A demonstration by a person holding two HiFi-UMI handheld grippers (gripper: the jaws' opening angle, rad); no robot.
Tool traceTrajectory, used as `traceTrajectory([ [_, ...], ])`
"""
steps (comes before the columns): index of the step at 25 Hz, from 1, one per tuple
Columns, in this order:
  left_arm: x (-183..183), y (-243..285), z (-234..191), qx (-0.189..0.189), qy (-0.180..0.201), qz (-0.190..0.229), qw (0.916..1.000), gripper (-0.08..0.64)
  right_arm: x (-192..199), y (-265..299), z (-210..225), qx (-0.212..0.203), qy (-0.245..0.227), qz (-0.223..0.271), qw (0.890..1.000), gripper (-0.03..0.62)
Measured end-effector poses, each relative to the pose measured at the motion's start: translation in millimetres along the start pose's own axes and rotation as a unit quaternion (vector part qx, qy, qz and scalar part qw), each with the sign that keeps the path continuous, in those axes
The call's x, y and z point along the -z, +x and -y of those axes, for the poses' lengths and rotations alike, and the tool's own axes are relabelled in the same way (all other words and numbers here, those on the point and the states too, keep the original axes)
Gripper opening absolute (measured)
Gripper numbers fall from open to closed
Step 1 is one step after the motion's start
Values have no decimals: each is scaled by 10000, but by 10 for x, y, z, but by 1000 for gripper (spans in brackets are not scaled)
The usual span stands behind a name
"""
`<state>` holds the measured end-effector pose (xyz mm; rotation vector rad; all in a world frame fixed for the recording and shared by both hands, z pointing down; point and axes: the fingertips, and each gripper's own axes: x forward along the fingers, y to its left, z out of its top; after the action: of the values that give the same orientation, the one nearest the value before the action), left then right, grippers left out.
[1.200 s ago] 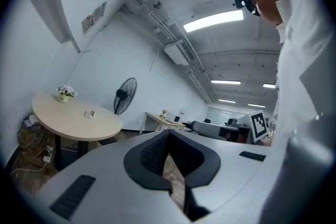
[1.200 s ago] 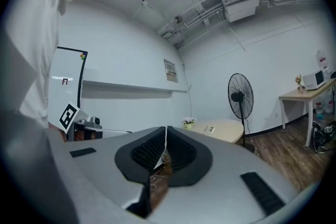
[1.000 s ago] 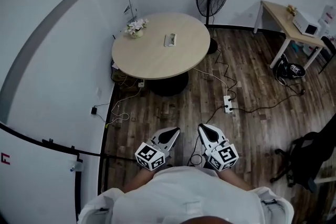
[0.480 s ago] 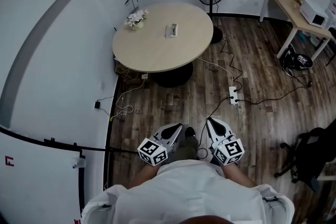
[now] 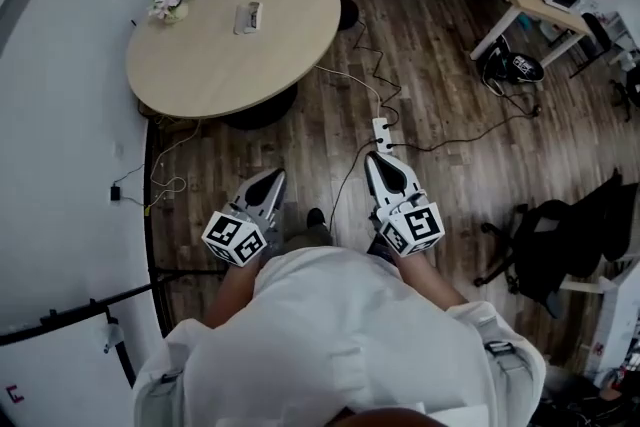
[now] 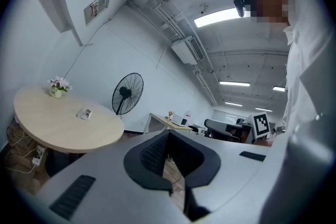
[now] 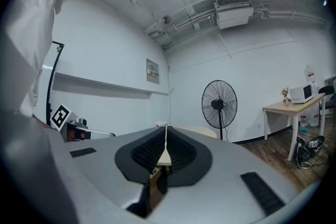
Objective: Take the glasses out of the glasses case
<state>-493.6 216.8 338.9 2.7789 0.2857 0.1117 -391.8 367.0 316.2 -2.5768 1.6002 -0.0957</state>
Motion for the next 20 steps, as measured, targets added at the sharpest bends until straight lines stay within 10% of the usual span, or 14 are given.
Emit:
traceTrajectory([
  [20,-57,1509,-1070,131,-457,122,9988,8,-216,1000,1373,513,-116,-264,9983,26],
])
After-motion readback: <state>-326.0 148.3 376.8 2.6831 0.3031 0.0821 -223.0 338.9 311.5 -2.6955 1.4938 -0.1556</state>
